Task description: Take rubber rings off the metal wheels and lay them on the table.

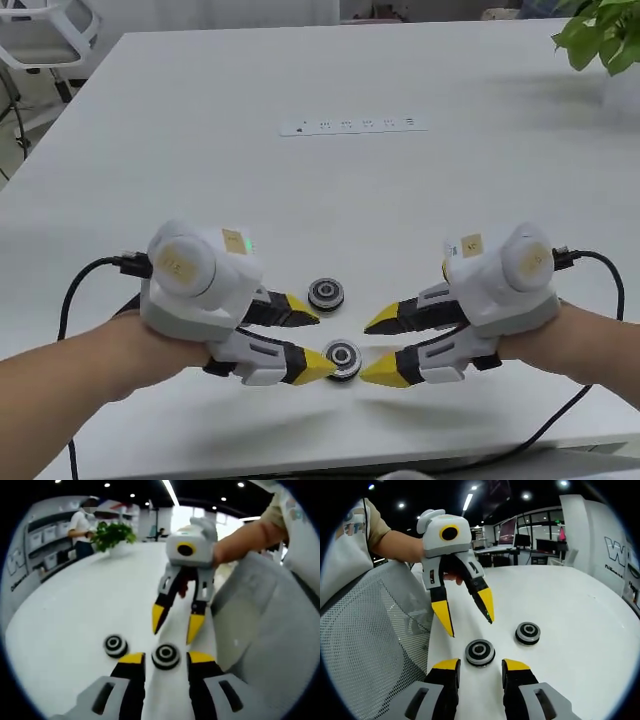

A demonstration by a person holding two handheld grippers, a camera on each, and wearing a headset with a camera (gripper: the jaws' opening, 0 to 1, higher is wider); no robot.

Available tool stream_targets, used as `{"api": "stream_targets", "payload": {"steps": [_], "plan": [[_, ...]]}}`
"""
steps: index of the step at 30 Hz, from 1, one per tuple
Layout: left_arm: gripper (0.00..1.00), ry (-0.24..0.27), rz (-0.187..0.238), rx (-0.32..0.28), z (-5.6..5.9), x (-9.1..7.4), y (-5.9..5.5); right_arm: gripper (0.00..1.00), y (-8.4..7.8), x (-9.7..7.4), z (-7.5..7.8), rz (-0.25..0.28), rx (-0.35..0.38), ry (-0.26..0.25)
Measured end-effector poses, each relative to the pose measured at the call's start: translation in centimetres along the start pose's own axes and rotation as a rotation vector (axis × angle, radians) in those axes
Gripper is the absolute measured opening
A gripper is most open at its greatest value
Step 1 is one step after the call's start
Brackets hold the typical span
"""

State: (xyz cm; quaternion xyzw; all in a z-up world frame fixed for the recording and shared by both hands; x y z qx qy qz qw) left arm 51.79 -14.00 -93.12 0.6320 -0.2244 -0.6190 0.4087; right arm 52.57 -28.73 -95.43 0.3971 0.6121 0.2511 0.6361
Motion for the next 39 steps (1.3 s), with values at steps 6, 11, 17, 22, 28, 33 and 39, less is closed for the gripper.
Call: {"api": "stream_targets", "payload": {"steps": [6, 11, 17, 22, 28, 33, 39], "plan": [[0.28, -0.013, -0.018, 0.008, 0.1, 0.8, -0.2, 0.31, 0.0, 0.0, 0.0, -0.001, 0.001, 0.001], [0.26, -0.017, -0.039, 0.02, 0.2, 1.4, -0.3, 0.31, -0.1, 0.1, 0.0, -0.002, 0.004, 0.0], [0.23, -0.011, -0.055, 0.032, 0.0, 1.9, -0.4, 0.31, -0.2, 0.1, -0.1, -0.005, 0.001, 0.002], [0.21, -0.006, -0.062, 0.042, 0.1, 2.2, -0.5, 0.31, -0.2, 0.2, -0.1, -0.008, -0.002, 0.007], [0.17, 0.004, -0.064, 0.06, 0.2, 2.4, -0.6, 0.31, -0.3, 0.4, -0.2, -0.01, -0.004, 0.011], [0.14, 0.022, -0.052, 0.075, 0.2, 2.4, -0.7, 0.3, -0.4, 0.7, -0.1, -0.009, -0.001, 0.015], [0.13, 0.043, -0.057, 0.097, 0.4, 2.5, -0.7, 0.3, -0.5, 1.2, -0.2, -0.017, -0.003, 0.017]]}}
Point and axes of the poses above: the centre of the closed fingertips' face, and the gripper's own axes: x roughly forward along the fingers, z roughly to its right, y roughly out of its top, the point moved 8 cm from there along -x, roughly backward along the fingers, and after that the axes turned 4 degrees about -y, right-handed, at the moved point
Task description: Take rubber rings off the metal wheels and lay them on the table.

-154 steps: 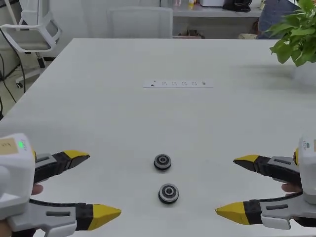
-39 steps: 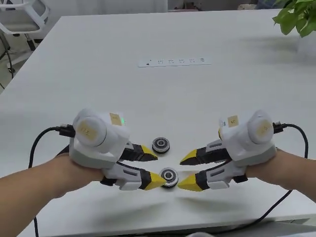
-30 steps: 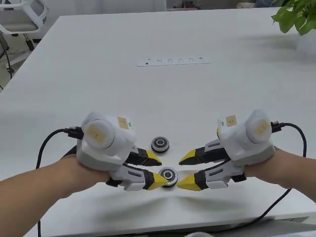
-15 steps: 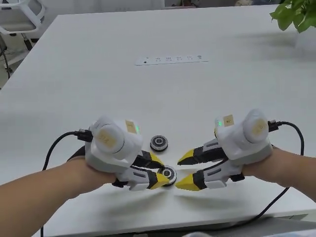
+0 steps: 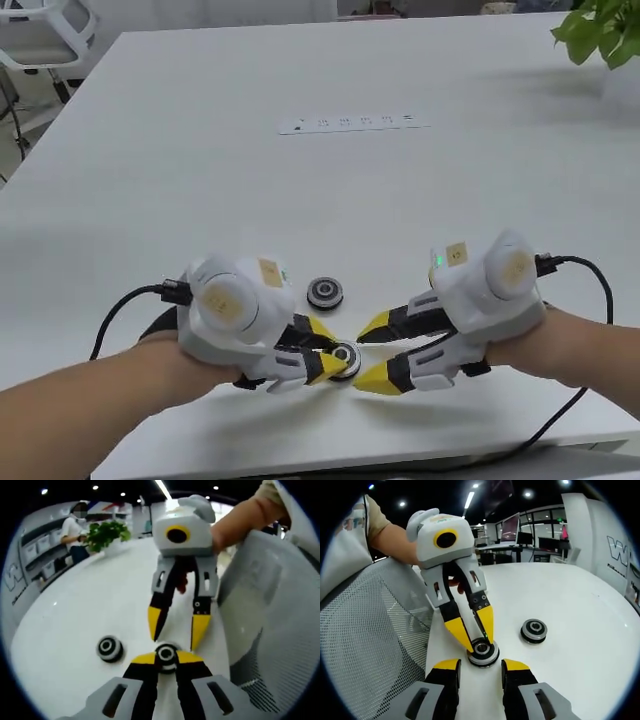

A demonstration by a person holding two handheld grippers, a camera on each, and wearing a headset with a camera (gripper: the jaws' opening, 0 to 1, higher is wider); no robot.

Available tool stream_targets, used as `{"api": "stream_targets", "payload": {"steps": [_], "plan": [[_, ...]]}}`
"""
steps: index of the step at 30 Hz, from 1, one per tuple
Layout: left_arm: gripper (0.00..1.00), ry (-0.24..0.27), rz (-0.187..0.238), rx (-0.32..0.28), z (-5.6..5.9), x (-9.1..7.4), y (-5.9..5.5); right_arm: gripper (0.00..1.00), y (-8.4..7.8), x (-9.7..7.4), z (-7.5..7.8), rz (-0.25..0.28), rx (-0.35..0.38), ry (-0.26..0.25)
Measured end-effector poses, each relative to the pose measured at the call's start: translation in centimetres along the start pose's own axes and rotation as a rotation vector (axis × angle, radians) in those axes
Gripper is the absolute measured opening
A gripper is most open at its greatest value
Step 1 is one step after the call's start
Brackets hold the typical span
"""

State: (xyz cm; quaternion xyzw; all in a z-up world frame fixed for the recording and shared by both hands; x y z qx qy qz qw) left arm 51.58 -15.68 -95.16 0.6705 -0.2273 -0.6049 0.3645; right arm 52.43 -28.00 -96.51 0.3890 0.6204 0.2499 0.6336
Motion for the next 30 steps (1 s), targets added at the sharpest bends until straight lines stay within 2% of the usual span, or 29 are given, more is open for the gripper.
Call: {"api": "stream_targets", "payload": {"steps": [20, 30], "plan": [[0.13, 0.023, 0.004, -0.008, 0.1, -0.1, 0.0, 0.31, 0.0, 1.0, 0.2, 0.04, 0.068, -0.038], [0.13, 0.028, 0.007, -0.004, 0.0, -0.1, -0.1, 0.24, -0.1, 1.0, 0.0, 0.038, 0.038, -0.024]]}}
Point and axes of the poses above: the centre of the closed fingertips' face, and the gripper's own axes: x roughly forward along the fingers, z roughly to its right, y roughly out of its top, the point moved 8 cm from there along -x, roughly backward along the fingers, and after that the axes turned 4 degrees about -y, right-handed, at the moved point
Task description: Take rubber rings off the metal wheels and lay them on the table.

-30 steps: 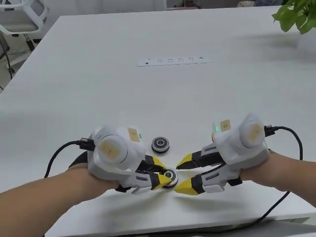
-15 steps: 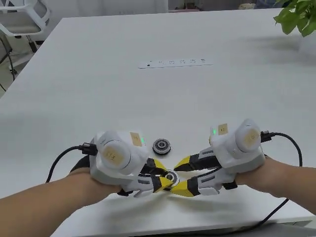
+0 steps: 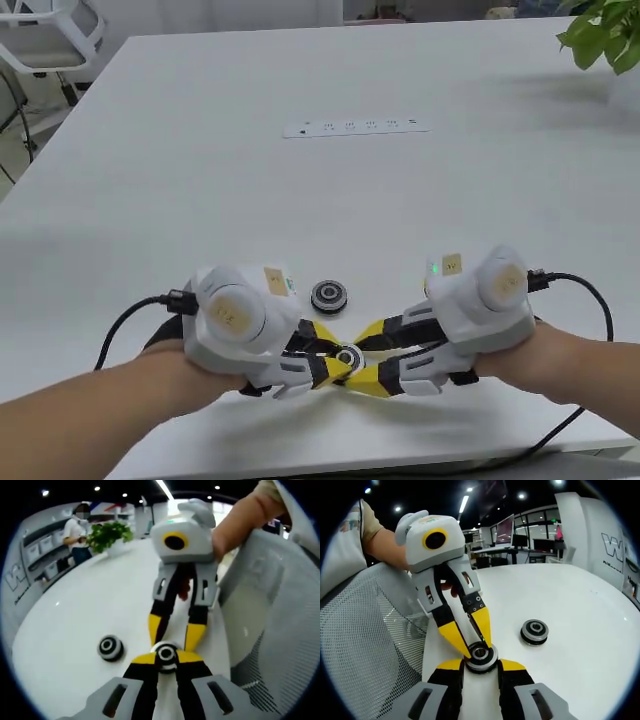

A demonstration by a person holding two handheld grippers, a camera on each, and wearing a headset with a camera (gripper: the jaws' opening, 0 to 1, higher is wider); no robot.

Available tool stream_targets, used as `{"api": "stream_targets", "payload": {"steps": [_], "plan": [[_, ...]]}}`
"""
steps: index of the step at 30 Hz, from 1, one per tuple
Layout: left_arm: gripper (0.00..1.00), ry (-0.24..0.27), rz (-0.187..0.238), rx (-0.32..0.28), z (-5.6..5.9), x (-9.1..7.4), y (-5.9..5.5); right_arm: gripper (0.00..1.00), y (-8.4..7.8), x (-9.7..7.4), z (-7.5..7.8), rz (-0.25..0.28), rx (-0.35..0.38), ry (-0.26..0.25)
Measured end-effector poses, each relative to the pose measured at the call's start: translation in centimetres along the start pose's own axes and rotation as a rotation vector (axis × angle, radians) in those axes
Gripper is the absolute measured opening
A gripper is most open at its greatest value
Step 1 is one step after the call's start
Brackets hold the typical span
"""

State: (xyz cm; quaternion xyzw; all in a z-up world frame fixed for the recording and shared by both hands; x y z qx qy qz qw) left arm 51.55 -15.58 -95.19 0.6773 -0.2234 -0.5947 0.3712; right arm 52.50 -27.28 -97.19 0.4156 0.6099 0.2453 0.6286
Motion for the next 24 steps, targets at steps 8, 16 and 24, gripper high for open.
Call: {"api": "stream_targets", "payload": {"steps": [8, 16, 24], "plan": [[0.13, 0.005, 0.002, -0.003, 0.05, 0.0, -0.01, 0.2, -0.3, -0.5, -0.04, -0.005, -0.004, -0.002], [0.13, 0.008, 0.005, -0.005, 0.06, 0.0, -0.01, 0.16, -0.49, -0.78, 0.02, -0.009, 0.006, -0.002], [0.13, 0.011, 0.007, -0.009, 0.12, -0.01, -0.01, 0.07, -0.78, -1.06, 0.09, -0.013, 0.041, 0.003]]}}
Point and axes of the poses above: the centre of the closed fingertips' face, and the gripper's own axes: x roughly forward along the fingers, z roughly to its right, y roughly out of its top, the point moved 8 cm from there along -x, roughly backward along the fingers, and after that the axes turned 4 degrees about -y, right-handed, at the moved point
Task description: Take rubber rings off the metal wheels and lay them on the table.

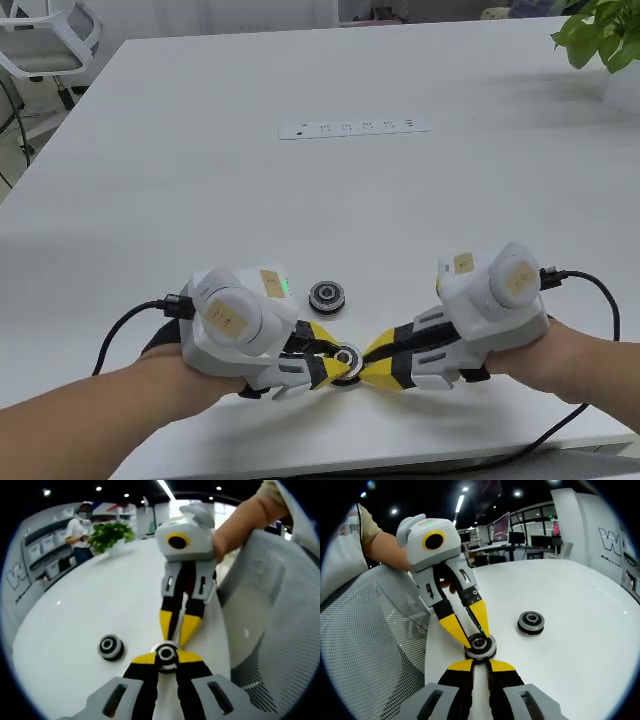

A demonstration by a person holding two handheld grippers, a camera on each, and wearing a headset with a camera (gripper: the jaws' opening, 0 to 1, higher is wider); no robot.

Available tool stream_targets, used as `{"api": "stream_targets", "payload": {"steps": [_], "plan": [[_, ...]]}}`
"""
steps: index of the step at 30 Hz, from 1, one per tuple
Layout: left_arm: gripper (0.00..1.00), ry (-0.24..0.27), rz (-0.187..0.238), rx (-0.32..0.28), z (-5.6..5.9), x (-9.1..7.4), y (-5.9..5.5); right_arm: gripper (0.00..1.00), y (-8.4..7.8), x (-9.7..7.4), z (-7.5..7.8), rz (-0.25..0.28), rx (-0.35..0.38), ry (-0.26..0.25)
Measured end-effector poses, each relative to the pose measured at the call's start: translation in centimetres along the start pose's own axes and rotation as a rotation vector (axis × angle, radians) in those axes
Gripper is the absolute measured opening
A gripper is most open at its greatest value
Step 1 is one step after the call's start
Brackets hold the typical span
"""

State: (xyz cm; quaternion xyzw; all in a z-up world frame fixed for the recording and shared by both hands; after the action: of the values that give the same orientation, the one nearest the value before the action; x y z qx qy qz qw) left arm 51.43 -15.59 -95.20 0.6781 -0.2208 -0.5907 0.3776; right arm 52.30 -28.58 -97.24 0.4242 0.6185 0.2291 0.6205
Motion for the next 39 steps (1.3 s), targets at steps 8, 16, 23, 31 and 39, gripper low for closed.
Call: {"api": "stream_targets", "payload": {"steps": [8, 16, 23, 31, 39], "plan": [[0.13, 0.001, 0.0, 0.004, 0.03, 0.0, 0.0, 0.01, -0.17, -0.13, -0.07, -0.005, 0.066, 0.01], [0.13, 0.003, -0.001, 0.008, 0.07, -0.01, -0.01, 0.0, -0.26, -0.2, -0.06, -0.007, 0.121, 0.013], [0.13, 0.004, -0.001, 0.008, 0.09, -0.03, -0.03, 0.0, -0.22, -0.25, 0.06, -0.013, 0.191, 0.015], [0.13, 0.008, -0.001, 0.007, 0.07, -0.02, -0.05, 0.0, -0.25, -0.42, 0.18, -0.011, 0.242, 0.021], [0.12, 0.011, -0.001, 0.007, 0.08, -0.03, -0.07, 0.0, -0.26, -0.42, 0.28, 0.001, 0.291, 0.024]]}}
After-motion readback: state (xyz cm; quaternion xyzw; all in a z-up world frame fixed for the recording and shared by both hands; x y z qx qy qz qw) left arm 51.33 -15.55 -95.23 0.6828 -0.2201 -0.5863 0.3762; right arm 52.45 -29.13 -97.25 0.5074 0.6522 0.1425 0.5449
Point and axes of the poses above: the centre of the closed fingertips' face, and the gripper's own axes: x roughly forward along the fingers, z roughly to its right, y roughly out of its top, the point moved 8 cm from there along -x, roughly backward along the fingers, and after that the axes turned 4 degrees about -y, right-handed, at the moved point
